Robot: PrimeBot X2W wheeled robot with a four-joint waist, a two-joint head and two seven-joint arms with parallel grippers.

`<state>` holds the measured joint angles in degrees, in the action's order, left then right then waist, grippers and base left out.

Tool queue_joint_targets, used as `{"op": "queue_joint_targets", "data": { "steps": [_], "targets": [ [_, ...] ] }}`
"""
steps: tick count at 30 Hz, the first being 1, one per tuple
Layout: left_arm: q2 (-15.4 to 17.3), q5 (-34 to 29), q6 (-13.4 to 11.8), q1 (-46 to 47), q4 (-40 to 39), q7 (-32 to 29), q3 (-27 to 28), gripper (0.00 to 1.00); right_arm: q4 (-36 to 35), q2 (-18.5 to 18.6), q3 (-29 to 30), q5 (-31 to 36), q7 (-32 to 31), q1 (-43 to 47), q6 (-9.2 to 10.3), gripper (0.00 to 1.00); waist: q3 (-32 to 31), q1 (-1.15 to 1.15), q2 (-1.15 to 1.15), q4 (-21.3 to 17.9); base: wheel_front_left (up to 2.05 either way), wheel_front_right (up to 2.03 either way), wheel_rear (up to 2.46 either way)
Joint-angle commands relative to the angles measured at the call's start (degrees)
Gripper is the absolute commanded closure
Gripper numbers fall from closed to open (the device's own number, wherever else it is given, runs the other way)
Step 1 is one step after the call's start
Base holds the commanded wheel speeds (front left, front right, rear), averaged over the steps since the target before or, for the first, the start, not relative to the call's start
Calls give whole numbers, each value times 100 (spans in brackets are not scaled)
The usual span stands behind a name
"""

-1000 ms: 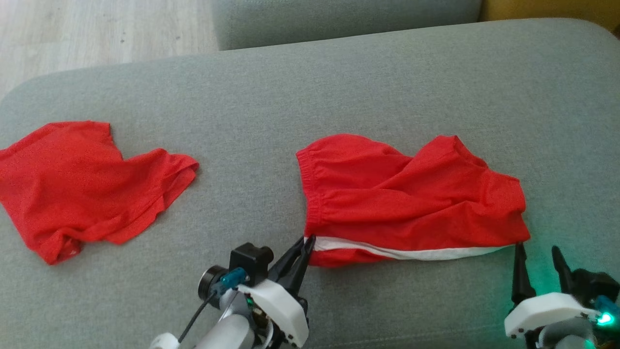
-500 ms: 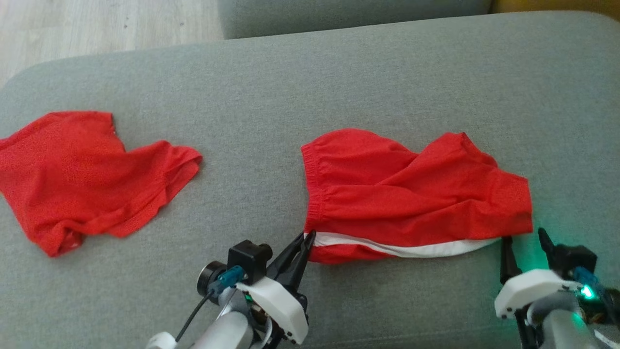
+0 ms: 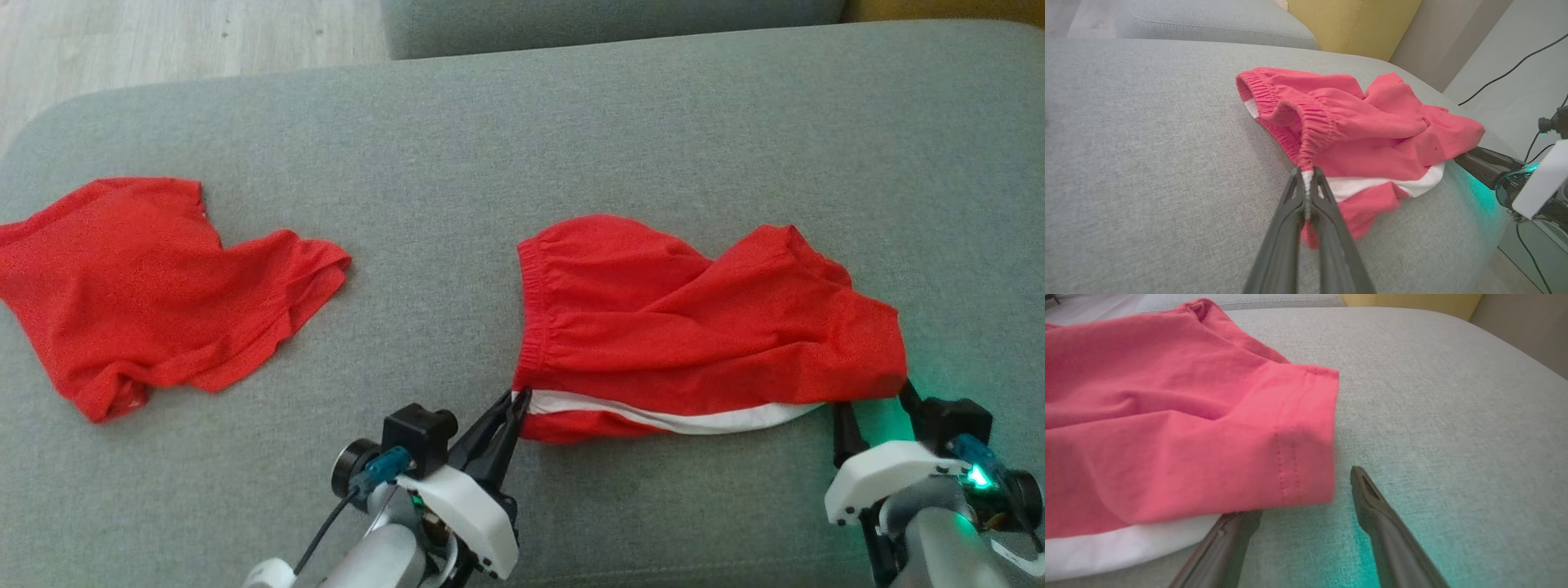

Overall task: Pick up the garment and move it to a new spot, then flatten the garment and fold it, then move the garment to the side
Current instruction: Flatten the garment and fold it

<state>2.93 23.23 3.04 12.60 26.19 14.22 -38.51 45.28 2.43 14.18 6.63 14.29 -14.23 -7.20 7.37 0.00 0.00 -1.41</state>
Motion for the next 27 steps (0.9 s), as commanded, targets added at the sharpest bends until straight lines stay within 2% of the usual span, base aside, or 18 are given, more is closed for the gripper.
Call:
{"op": "queue_joint_targets", "data": {
  "steps": [1, 9, 12, 14, 15, 16, 17, 27],
  "targets": [
    [-5, -36, 10, 214, -160, 77, 174, 100, -153, 44, -189, 12, 69, -205, -29, 0, 2, 0, 0, -5, 0, 0, 0],
    [-5, -42, 37, 243, -130, 77, 148, 100, 161, 44, -448, 224, 70, -445, -29, 0, 39, 0, 0, 2, 0, 0, 0],
    [-5, -35, 40, 256, -118, 77, 129, 100, 231, 44, -471, 515, 68, -524, -29, 0, 38, 0, 0, 33, 0, 0, 0],
    [-5, -26, 37, 261, -120, 77, 133, 100, 227, 44, -480, 403, 69, -547, -29, 0, 33, 0, 0, 49, 0, 0, 0],
    [-5, -25, 34, 261, -120, 78, 138, 100, 238, 44, -482, 322, 69, -547, -29, 38, 32, 0, 0, 50, 0, 0, 0],
    [-5, -24, 31, 261, -121, 78, 144, 100, 231, 44, -465, 290, 69, -544, -29, 97, 32, 0, 0, 47, 0, 0, 0],
    [-5, -25, 27, 261, -124, 78, 150, 100, 207, 44, -453, 306, 70, -536, -29, 100, 34, 0, 0, 44, 0, 0, 0],
    [-5, -26, 22, 260, -147, 78, 200, 100, 231, 44, -441, 215, 70, -492, -29, 100, -19, 0, 0, 17, 0, 0, 0]
  ]
}}
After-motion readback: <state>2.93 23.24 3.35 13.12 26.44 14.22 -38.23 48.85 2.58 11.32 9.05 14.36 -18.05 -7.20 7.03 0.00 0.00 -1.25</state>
